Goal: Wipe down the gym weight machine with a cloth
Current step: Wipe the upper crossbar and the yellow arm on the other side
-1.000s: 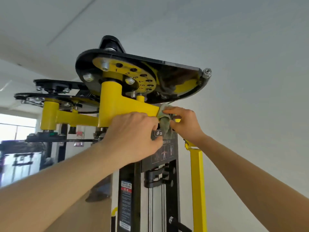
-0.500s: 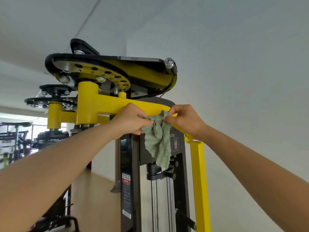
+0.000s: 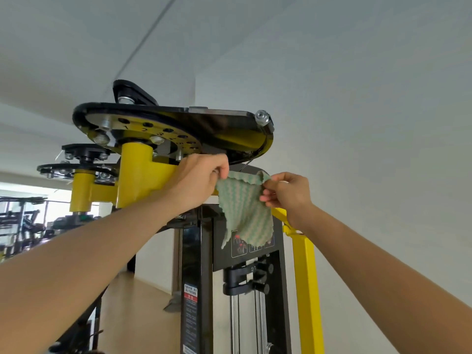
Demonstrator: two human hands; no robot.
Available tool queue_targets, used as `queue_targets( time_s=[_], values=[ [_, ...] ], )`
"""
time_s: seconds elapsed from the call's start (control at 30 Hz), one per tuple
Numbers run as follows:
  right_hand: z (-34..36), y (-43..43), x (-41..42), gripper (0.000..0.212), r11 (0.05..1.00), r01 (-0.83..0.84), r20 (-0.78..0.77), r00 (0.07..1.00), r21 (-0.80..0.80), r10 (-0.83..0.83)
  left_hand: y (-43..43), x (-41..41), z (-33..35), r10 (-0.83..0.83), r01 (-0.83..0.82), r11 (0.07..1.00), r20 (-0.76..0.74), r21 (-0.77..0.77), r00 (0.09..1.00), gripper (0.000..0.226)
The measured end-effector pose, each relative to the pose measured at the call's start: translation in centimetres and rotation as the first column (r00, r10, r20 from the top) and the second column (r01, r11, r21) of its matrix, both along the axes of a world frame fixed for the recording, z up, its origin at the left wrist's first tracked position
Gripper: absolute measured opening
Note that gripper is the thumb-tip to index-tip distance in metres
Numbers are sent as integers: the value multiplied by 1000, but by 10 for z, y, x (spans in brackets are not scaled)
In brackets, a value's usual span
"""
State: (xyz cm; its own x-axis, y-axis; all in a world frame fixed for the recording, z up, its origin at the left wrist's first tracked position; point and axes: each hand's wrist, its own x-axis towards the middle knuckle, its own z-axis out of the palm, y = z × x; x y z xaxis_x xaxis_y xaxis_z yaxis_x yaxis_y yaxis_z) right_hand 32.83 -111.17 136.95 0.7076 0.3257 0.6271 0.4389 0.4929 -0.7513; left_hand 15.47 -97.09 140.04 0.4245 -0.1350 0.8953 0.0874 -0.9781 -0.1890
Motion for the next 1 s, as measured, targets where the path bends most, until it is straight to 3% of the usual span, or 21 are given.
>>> queue_targets(
  time_s=[0.07,0.17,0.23,0.33,0.43,0.57,0.7,1.0],
  values=[
    [7,8,1,13,998,-29,0,1000,52,29,1,-3,3,180,-169,966,-44,194,983,35],
    [12,21,7,15,1000,7,148,989,21,-10,8,-1,6,462,-431,793,37,430,886,35],
    [9,26,10,30,995,25,310,951,-97,7,9,-1,2,555,-543,683,138,489,821,32],
    [4,33,21,55,962,187,569,821,-199,-42,5,4,-4,633,-643,604,207,470,746,56],
    [3,41,30,61,955,245,675,735,-166,-71,2,11,-6,622,-663,601,259,446,739,71],
    [4,53,37,51,960,263,685,717,-94,-130,4,19,-3,500,-613,604,356,510,789,63],
    [12,55,55,42,959,259,712,694,-111,-105,4,29,0,587,-636,516,304,574,750,34],
    [1,47,119,61,947,267,722,690,-180,-58,-12,77,-8,709,-704,565,184,430,681,54]
  ],
)
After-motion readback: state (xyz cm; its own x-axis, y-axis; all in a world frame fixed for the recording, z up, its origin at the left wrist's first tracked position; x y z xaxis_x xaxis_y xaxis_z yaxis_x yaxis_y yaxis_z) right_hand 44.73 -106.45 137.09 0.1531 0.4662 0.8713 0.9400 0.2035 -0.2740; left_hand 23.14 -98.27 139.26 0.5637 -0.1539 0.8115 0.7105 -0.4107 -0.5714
